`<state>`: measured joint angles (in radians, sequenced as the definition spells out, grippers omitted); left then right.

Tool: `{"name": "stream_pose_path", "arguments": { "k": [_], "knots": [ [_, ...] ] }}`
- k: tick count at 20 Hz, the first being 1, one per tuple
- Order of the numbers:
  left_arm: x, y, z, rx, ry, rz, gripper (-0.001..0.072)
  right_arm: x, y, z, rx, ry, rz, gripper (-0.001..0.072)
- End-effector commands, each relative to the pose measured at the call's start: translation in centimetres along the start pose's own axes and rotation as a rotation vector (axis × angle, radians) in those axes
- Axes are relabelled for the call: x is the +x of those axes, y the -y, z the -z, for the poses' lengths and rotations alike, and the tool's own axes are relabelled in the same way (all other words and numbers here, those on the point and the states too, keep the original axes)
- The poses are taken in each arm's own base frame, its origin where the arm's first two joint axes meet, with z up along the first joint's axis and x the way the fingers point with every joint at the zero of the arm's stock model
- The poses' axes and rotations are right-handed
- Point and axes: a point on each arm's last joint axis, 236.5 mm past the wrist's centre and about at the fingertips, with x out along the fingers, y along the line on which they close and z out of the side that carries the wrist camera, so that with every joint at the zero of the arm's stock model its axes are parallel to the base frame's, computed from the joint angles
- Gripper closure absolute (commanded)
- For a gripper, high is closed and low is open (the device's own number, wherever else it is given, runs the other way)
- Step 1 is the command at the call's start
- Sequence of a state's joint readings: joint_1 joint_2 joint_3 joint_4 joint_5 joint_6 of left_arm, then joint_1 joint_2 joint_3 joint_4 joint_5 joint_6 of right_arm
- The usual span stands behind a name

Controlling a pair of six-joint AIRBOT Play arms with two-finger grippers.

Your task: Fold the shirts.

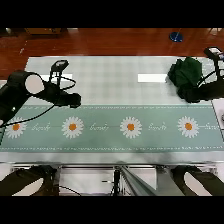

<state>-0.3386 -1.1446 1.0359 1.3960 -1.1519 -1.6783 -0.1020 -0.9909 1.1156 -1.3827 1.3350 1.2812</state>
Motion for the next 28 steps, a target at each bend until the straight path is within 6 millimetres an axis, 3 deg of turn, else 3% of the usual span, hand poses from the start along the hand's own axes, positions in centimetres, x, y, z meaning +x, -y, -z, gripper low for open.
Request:
{"name": "stream_pose_path", "arguments": {
  "k": [1,24,28],
  "knots": [
    [0.0,0.0,0.0,0.001,0.0,0.0,0.0243,0.0,0.0,0.0,0.001,0.001,0.0,0.0362],
    [0.0,0.1,-0.2,0.001,0.006,0.001,0.0243,0.0,0.0,-0.2,0.001,0.011,0.002,0.0362],
    [0.0,0.0,-0.2,0.001,0.008,0.0,0.0243,-0.1,0.6,-2.3,0.002,0.098,0.025,0.0362]
  ]
}}
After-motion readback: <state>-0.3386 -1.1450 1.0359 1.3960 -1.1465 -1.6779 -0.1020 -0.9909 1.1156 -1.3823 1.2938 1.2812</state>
